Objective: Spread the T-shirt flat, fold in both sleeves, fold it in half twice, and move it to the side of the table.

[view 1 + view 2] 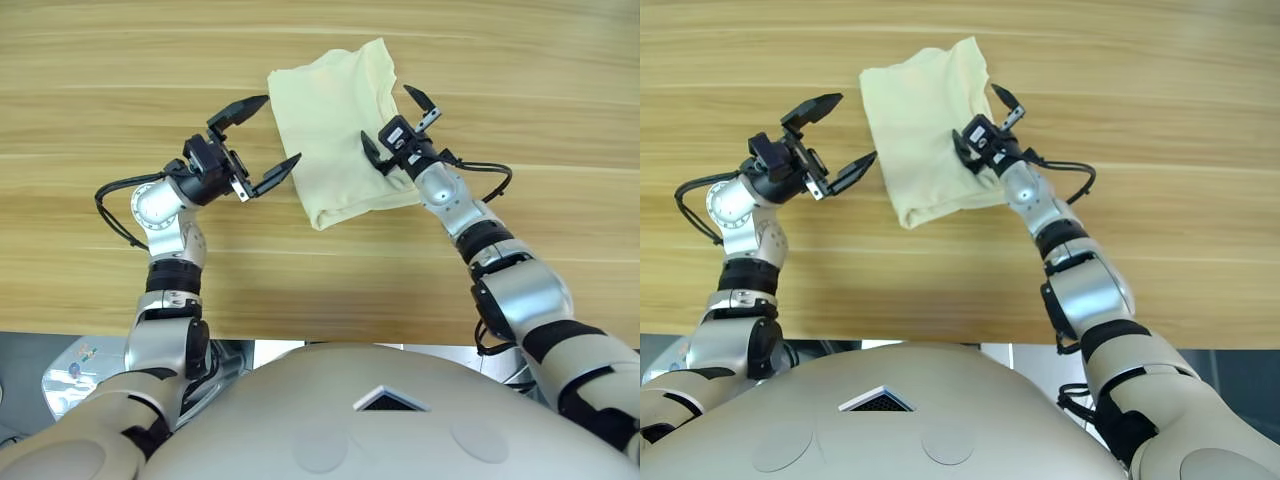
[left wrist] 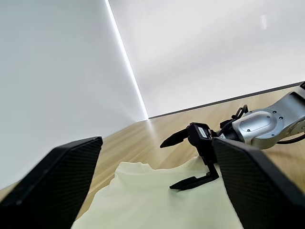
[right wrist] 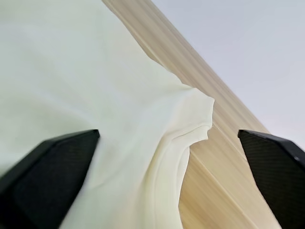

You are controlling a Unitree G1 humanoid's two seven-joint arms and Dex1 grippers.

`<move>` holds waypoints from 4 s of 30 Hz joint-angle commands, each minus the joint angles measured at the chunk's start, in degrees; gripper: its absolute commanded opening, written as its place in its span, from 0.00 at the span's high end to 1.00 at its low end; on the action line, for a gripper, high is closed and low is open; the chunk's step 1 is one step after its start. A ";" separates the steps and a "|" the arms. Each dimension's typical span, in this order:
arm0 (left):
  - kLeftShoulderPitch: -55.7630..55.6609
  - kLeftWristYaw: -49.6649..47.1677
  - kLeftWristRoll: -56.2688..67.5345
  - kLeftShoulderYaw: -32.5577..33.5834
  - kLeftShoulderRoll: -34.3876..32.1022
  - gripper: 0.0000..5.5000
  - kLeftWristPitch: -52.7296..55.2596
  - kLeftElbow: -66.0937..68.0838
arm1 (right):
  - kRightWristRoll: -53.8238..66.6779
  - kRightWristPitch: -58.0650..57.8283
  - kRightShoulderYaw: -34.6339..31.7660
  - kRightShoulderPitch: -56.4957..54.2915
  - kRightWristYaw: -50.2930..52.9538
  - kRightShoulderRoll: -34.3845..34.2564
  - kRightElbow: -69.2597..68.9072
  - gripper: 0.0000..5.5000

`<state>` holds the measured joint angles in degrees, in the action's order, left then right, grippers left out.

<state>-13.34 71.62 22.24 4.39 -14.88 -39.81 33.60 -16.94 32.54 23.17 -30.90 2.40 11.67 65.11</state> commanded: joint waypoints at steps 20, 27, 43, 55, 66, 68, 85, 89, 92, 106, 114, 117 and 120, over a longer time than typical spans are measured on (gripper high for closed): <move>4.21 -0.57 -3.22 -4.89 -2.51 0.22 -2.58 -4.42 | 10.35 -24.48 -5.79 39.75 -19.94 8.11 -76.57 0.02; 7.83 0.64 -10.94 -3.49 -21.19 0.22 -7.88 -14.11 | 7.42 -10.41 -24.60 39.97 -25.19 30.26 -70.10 0.02; 20.12 -6.11 -27.56 -16.29 -32.98 0.22 -14.02 -22.71 | 4.59 8.81 -12.92 55.10 -42.41 42.66 -69.49 0.02; 17.09 -14.31 -35.55 -20.19 -33.35 0.22 -14.14 -17.88 | -1.41 4.27 -4.93 43.69 -39.67 31.43 -65.84 0.02; 15.84 -20.09 -40.47 -25.32 -33.53 0.41 -15.20 -15.39 | -2.94 3.90 -0.62 41.60 -39.44 29.64 -63.44 0.05; 15.75 -20.30 -39.94 -26.17 -33.75 0.48 -15.28 -15.51 | -3.01 3.87 -0.29 40.93 -39.25 29.35 -62.34 0.12; 14.01 -22.91 -39.62 -28.42 -35.14 0.99 -15.50 -13.18 | -3.80 6.87 4.37 38.29 -39.45 28.74 -57.03 0.70; 13.38 -23.14 -39.14 -28.90 -35.15 1.00 -15.95 -11.92 | -3.74 7.21 5.11 37.67 -39.30 28.50 -56.14 0.82; 13.23 -23.01 -38.01 -29.14 -35.14 1.00 -16.28 -11.99 | -3.58 7.59 5.55 37.08 -39.14 28.31 -55.25 0.94; 16.73 -17.53 -23.64 -31.91 -38.10 1.00 -16.19 -22.05 | 2.20 10.31 2.23 39.49 -40.65 33.79 -59.24 0.99; 18.18 -16.29 -20.24 -30.87 -39.43 1.00 -15.56 -25.75 | 7.85 12.89 0.26 43.36 -43.48 38.42 -63.40 0.99; 19.05 -16.23 -19.71 -30.63 -40.03 1.00 -15.74 -26.81 | 11.15 14.36 -0.55 45.27 -44.50 40.38 -65.90 0.99; 21.93 -16.46 -18.12 -30.25 -41.90 1.00 -15.52 -31.83 | 14.11 16.13 -1.33 47.30 -45.51 42.63 -68.79 0.99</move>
<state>6.83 54.75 2.61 -26.41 -54.39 -55.77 5.49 -5.08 47.16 22.85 15.18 -41.87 51.77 -1.38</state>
